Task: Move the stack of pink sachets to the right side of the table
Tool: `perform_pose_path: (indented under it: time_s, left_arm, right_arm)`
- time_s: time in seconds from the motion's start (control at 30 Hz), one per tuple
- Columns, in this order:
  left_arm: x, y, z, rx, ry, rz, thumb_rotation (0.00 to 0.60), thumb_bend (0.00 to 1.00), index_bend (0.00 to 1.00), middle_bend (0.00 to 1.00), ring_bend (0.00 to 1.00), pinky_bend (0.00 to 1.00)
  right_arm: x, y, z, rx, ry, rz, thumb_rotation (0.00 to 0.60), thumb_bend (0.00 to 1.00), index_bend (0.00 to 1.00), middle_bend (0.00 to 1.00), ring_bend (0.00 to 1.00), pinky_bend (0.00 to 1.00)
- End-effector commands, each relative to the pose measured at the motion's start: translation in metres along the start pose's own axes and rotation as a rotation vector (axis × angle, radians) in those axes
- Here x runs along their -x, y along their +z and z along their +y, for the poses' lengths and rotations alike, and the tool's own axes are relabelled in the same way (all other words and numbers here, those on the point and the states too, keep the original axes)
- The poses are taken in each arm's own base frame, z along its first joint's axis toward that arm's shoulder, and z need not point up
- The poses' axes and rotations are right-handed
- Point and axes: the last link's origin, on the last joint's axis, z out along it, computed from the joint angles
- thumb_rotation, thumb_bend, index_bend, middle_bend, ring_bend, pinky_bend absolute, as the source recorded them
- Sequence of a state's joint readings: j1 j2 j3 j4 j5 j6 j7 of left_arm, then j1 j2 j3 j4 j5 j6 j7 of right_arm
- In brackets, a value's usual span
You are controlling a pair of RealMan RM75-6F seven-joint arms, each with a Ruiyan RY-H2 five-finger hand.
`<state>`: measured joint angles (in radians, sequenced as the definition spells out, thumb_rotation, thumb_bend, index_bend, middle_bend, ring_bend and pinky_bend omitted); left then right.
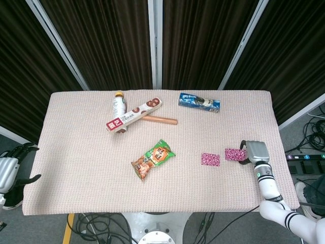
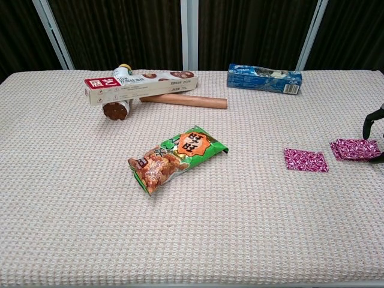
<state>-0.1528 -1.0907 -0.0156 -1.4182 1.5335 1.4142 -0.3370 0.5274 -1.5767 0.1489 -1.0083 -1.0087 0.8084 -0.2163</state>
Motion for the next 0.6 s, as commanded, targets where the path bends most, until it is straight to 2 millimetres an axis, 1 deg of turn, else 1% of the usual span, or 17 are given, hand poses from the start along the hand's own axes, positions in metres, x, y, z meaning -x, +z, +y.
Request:
perform_pose_path:
  time_s: [0.03, 0.37, 0.5, 0.6]
  left_arm:
    - [-0.0001, -0.0003, -0.0005, -0.001, 0.001, 0.0, 0.6, 0.0, 0.31, 0.29, 0.23, 0.34]
    - [-0.0011, -0.001, -0.001, 0.0, 0.001, 0.004, 0.6, 0.0, 0.31, 0.29, 0.23, 0.34]
    - [-0.0016, -0.0012, -0.0013, -0.001, 0.002, 0.006, 0.6, 0.0, 0.31, 0.29, 0.23, 0.34]
    - [-0.0021, -0.0014, -0.0014, 0.0, 0.004, 0.005, 0.6, 0.0, 0.31, 0.29, 0.23, 0.34]
  right_arm:
    - [0.0011, 0.0002, -0.0006, 0.001, 0.001, -0.003, 0.571, 0.0, 0.46, 1.0, 1.0, 1.0]
    - [-0.0005, 0.0006, -0.0013, 0.006, 0.003, 0.002, 0.568, 0.0, 0.46, 1.0, 1.0, 1.0]
    - [0.0004, 0.0012, -0.0014, 0.009, 0.0, -0.011, 0.569, 0.0, 0.42, 1.0, 1.0, 1.0]
    - [0.0021, 0.0011, -0.0024, 0.01, -0.006, -0.015, 0.568, 0.0, 0.41, 1.0, 1.0, 1.0]
